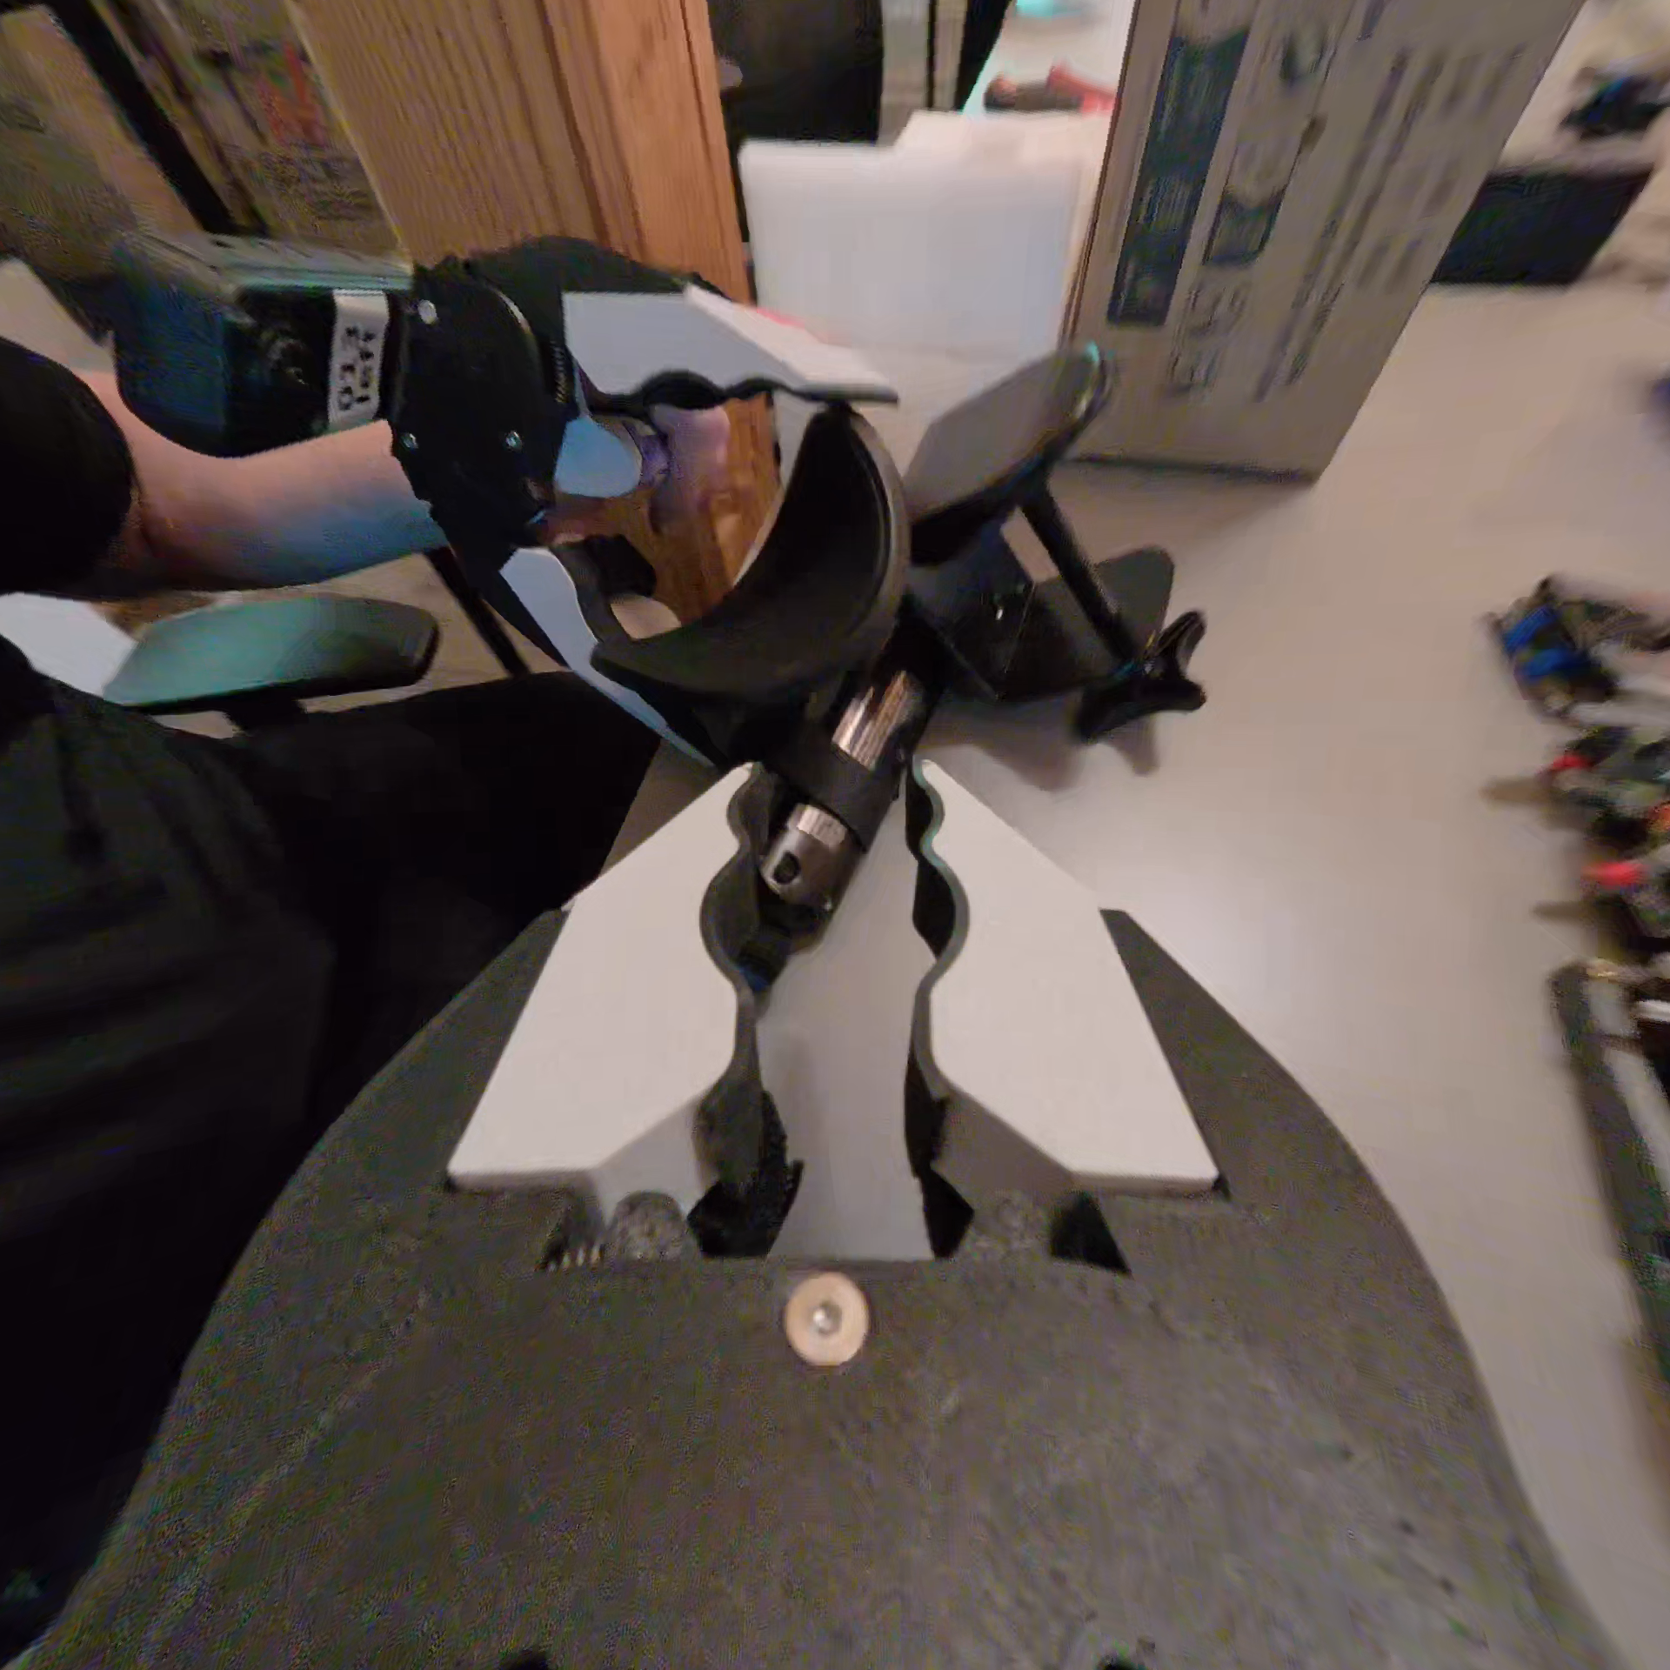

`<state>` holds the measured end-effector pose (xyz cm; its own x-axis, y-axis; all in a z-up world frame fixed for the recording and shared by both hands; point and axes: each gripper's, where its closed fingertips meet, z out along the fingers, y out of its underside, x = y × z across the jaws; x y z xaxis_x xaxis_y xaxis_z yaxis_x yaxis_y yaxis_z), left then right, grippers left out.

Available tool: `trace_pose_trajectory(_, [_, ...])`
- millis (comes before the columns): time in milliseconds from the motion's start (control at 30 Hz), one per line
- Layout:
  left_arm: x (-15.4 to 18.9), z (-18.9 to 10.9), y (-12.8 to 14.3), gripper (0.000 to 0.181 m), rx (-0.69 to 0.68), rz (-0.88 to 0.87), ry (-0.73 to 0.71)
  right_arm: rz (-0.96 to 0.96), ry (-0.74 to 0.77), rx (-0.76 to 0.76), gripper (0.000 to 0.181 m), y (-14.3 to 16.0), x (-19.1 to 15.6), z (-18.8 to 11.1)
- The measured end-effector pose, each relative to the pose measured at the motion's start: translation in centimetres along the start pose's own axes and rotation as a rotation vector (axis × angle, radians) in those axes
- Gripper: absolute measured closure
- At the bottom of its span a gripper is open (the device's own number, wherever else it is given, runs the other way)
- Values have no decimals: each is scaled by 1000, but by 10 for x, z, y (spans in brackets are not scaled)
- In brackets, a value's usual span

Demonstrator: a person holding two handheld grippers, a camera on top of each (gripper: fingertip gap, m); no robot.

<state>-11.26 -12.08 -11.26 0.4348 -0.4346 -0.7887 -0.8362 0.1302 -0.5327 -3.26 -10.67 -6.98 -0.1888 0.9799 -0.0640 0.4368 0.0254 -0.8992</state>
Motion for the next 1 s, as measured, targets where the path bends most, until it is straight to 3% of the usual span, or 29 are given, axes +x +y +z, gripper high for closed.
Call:
trace_pose_trajectory(167, [-1, -5, 4, 47, 29, -95, -22, 82, -165, -86, 146, 23, -7, 32])
trace_pose_trajectory(300, [-2, -5, 5, 48, 49, -143, -22, 93, -202, -62, 145, 18, -16, 44])
trace_pose_trajectory(533, [-5, -4, 7, 48, 59, -213, -37, 82, -129, -42, 151, 9, -19, 57])
trace_pose_trajectory(733, [-5, -3, 8, 48, 44, -219, -31, 64, -56, -16, 180, 6, -23, 71])
trace_pose_trajectory(800, [-5, -3, 9, 48, 33, -214, -27, 62, -55, -25, 181, 5, -25, 72])
trace_pose_trajectory(1000, [-11, 1, 9, 48, -10, -225, -13, -142, -13, -80, 181, 7, -43, 76])
